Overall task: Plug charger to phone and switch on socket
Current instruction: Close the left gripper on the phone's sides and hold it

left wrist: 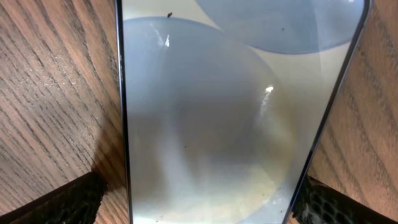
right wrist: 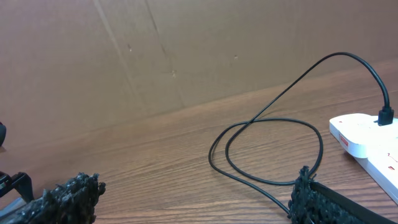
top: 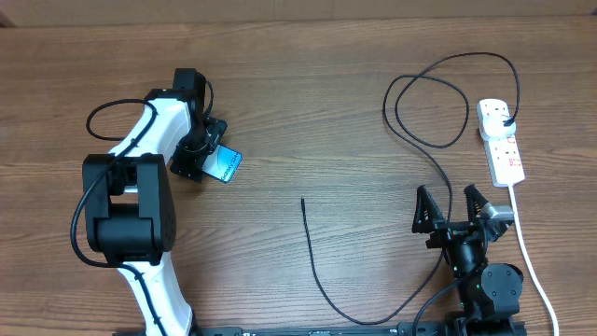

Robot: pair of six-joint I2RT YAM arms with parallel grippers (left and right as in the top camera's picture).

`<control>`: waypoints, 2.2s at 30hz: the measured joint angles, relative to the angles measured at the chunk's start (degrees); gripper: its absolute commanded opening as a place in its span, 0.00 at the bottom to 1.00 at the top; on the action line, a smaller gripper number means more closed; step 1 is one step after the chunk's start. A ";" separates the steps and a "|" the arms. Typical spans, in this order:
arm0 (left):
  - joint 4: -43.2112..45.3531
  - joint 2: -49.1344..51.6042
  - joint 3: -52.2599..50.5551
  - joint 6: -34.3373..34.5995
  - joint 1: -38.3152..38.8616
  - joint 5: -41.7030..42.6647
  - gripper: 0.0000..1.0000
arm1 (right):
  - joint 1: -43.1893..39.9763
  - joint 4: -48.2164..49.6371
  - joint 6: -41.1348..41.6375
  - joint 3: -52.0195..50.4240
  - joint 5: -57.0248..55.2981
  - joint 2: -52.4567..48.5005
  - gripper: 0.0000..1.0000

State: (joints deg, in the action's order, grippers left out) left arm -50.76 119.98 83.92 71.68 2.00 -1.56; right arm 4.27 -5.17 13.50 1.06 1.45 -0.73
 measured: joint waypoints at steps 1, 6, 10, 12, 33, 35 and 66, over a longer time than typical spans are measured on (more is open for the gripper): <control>0.00 -0.02 -0.02 0.00 0.00 0.00 0.99 | 0.00 -0.02 0.00 0.00 0.00 0.00 1.00; 0.02 -0.02 -0.04 0.02 0.00 0.09 0.99 | 0.00 -0.02 0.00 0.00 -0.02 0.00 1.00; 0.02 -0.02 -0.07 0.42 0.00 0.37 1.00 | 0.00 0.02 0.02 0.00 0.00 0.00 1.00; 0.02 -0.02 -0.07 0.44 -0.11 0.48 1.00 | 0.00 0.02 -0.02 0.00 0.00 0.00 1.00; 0.02 -0.02 -0.07 0.46 -0.15 0.72 1.00 | 0.00 0.02 0.00 0.00 -0.02 0.00 1.00; 0.02 -0.02 -0.07 0.46 -0.15 0.72 1.00 | 0.00 -0.02 -0.02 0.00 -0.02 0.00 1.00; -0.26 -0.07 -0.24 0.85 -0.15 0.85 0.89 | 0.00 0.00 0.00 0.00 -0.02 0.00 1.00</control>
State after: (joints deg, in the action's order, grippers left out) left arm -51.03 119.92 83.68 72.53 1.85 -0.71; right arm 4.27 -5.17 13.50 1.06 1.43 -0.73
